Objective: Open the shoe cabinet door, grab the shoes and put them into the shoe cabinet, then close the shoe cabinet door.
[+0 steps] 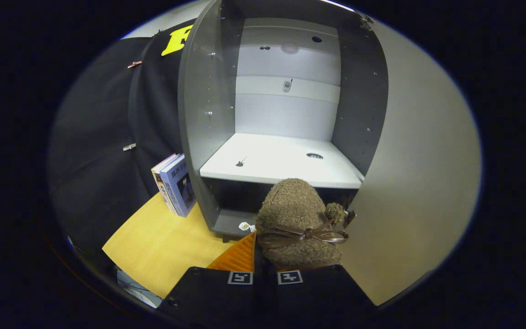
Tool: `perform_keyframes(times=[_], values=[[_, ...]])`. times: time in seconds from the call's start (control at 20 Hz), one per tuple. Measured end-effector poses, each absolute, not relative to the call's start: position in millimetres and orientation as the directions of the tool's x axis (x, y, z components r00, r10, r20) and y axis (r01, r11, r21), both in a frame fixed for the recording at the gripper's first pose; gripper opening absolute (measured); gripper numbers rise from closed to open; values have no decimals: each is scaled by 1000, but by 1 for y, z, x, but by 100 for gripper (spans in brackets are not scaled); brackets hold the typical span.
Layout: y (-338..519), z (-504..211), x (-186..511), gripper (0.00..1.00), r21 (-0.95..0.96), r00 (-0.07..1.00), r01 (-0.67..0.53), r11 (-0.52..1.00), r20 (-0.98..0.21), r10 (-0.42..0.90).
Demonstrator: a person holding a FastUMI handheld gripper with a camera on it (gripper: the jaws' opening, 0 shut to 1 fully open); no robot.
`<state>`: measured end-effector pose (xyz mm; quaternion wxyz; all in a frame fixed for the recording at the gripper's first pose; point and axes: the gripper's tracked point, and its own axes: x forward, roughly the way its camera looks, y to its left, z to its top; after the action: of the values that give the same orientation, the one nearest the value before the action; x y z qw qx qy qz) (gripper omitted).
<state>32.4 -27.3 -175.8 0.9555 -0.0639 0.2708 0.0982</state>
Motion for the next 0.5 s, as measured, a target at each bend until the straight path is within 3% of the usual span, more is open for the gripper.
perform_keyframes(times=[0.25, 0.5], values=[[-18, -128, 102, 5, -32, 862, -204, 978, -480, 164], [-15, -122, 172, 5, -8, 855, -151, 988, -503, 127]])
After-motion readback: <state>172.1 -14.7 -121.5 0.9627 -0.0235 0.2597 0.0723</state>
